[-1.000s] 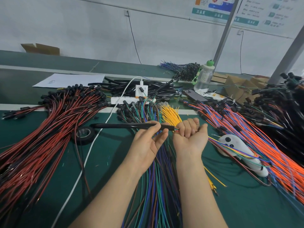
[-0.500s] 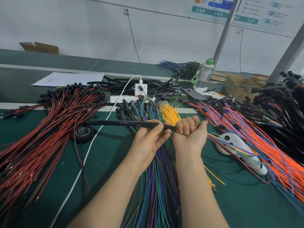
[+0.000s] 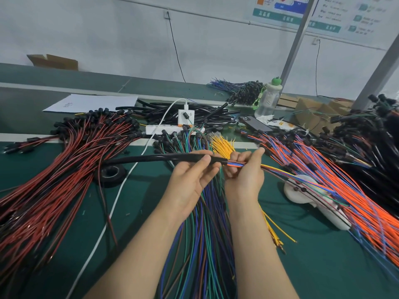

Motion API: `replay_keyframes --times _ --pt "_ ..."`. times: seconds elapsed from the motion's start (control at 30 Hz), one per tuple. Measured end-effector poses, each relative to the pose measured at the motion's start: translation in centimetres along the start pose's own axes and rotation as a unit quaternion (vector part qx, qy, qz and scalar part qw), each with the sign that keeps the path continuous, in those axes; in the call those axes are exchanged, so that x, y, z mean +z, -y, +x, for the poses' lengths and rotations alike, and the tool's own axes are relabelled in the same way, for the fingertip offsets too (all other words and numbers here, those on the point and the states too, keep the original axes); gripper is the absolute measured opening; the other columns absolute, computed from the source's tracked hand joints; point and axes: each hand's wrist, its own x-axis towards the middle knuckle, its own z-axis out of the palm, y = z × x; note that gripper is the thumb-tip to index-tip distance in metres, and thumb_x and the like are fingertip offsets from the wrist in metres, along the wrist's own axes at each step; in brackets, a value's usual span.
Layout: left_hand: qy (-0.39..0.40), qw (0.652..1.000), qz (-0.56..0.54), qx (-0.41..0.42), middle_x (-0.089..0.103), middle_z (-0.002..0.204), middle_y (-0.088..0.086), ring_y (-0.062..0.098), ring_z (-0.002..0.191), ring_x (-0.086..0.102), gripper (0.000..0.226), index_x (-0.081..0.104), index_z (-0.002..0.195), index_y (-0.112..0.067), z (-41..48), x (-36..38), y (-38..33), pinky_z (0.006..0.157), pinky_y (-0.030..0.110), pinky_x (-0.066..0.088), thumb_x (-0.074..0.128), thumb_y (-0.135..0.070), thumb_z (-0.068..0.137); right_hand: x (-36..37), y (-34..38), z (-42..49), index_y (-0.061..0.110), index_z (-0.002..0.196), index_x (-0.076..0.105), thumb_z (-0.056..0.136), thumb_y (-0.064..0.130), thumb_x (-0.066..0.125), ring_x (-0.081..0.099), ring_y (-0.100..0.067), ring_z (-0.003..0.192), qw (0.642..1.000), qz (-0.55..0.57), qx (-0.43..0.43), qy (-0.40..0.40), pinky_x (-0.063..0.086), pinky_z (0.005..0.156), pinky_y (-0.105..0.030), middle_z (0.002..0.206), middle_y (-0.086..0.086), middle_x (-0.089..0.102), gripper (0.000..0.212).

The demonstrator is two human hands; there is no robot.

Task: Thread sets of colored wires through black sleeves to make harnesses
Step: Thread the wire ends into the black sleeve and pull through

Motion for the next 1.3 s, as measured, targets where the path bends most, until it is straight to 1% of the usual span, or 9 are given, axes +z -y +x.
replay_keyframes --times 0.13,0.33,0.43,0.53,0.67,0.83,0.97,1.1,1.3 --pt "-0.007 0.999 0.038 0.003 0.07 0.08 0.005 0.01 0.071 0.068 0.015 0.063 0.09 -0.005 -0.1 0.2 0.5 0.066 0.016 0.054 0.049 0.0 0.093 0.2 -0.5 -0.1 0.019 0.042 0.055 0.103 0.04 0.033 0.05 -0.008 0.042 0.996 -0.085 -0.016 0.008 0.039 0.047 -0.021 0.048 0.006 0.055 0.069" --pt "-0.016 0.996 0.064 0.052 0.073 0.077 0.0 0.007 0.069 0.067 0.02 0.065 0.082 -0.009 0.1 0.4 0.4 0.067 0.014 0.052 0.05 0.0 0.093 1.1 -2.0 -1.1 0.01 0.074 0.07 0.102 0.045 0.03 0.061 -0.02 0.07 0.975 -0.13 0.112 0.144 0.048 0.073 -0.03 0.072 -0.008 0.068 0.06" --pt "-0.046 0.994 0.061 0.075 0.072 0.075 0.0 0.007 0.067 0.068 0.015 0.063 0.085 -0.007 0.5 -0.3 -0.4 0.065 0.013 0.052 0.051 0.0 0.093 1.0 -0.7 -0.6 0.016 0.077 0.063 0.097 0.045 0.045 0.044 -0.009 0.054 0.992 -0.052 0.091 0.074 0.036 0.054 -0.021 0.07 0.003 0.055 0.04" --pt "-0.073 0.992 0.065 0.082 0.073 0.078 0.002 0.008 0.069 0.069 0.012 0.063 0.088 -0.005 0.7 -1.1 -1.0 0.065 0.013 0.052 0.052 -0.001 0.093 -0.3 0.9 0.2 0.016 0.064 0.048 0.098 0.037 0.048 0.024 -0.004 0.035 0.994 0.082 0.066 0.002 0.018 0.035 -0.015 0.053 0.006 0.045 0.04" --pt "-0.048 0.995 0.078 0.05 0.071 0.078 0.004 0.007 0.068 0.067 0.011 0.063 0.088 -0.004 0.5 -0.8 -0.4 0.064 0.013 0.052 0.053 -0.002 0.093 -0.1 0.0 -0.1 0.012 0.061 0.041 0.102 0.032 0.044 0.021 -0.005 0.03 0.997 0.048 0.056 -0.012 0.015 0.031 -0.016 0.048 0.003 0.041 0.045" --pt "-0.031 0.995 0.082 0.039 0.07 0.074 0.002 0.007 0.068 0.067 0.015 0.064 0.084 -0.007 0.3 -0.4 0.2 0.064 0.012 0.052 0.053 -0.002 0.093 0.3 -0.7 -0.1 0.012 0.059 0.046 0.102 0.033 0.043 0.027 -0.006 0.03 0.997 0.03 0.072 0.019 0.021 0.03 -0.016 0.048 0.001 0.043 0.048" --pt "-0.04 0.995 0.076 0.049 0.072 0.079 0.003 0.008 0.07 0.067 0.013 0.064 0.088 -0.005 0.4 -0.7 -0.1 0.065 0.014 0.052 0.052 -0.003 0.093 0.0 -1.0 0.0 0.013 0.054 0.062 0.102 0.042 0.035 0.052 -0.012 0.043 0.989 -0.137 0.043 0.034 0.044 0.044 -0.019 0.054 -0.003 0.061 0.063" --pt "-0.043 0.996 0.061 0.049 0.072 0.076 0.002 0.009 0.068 0.067 0.014 0.063 0.086 -0.006 0.4 -0.6 -0.1 0.064 0.015 0.053 0.052 -0.002 0.093 0.2 -0.9 -0.2 0.014 0.054 0.066 0.102 0.045 0.032 0.061 -0.014 0.052 0.994 -0.094 0.032 0.043 0.049 0.05 -0.021 0.058 -0.003 0.066 0.067" --pt "-0.073 0.995 0.026 0.063 0.072 0.082 0.004 0.009 0.07 0.067 0.01 0.062 0.091 -0.005 1.0 -1.6 -1.0 0.065 0.015 0.053 0.053 -0.003 0.093 0.0 -0.6 -0.1 0.008 0.062 0.056 0.1 0.055 0.023 0.07 -0.022 0.062 0.992 -0.103 0.047 0.047 0.055 0.054 -0.025 0.07 -0.013 0.072 0.068"
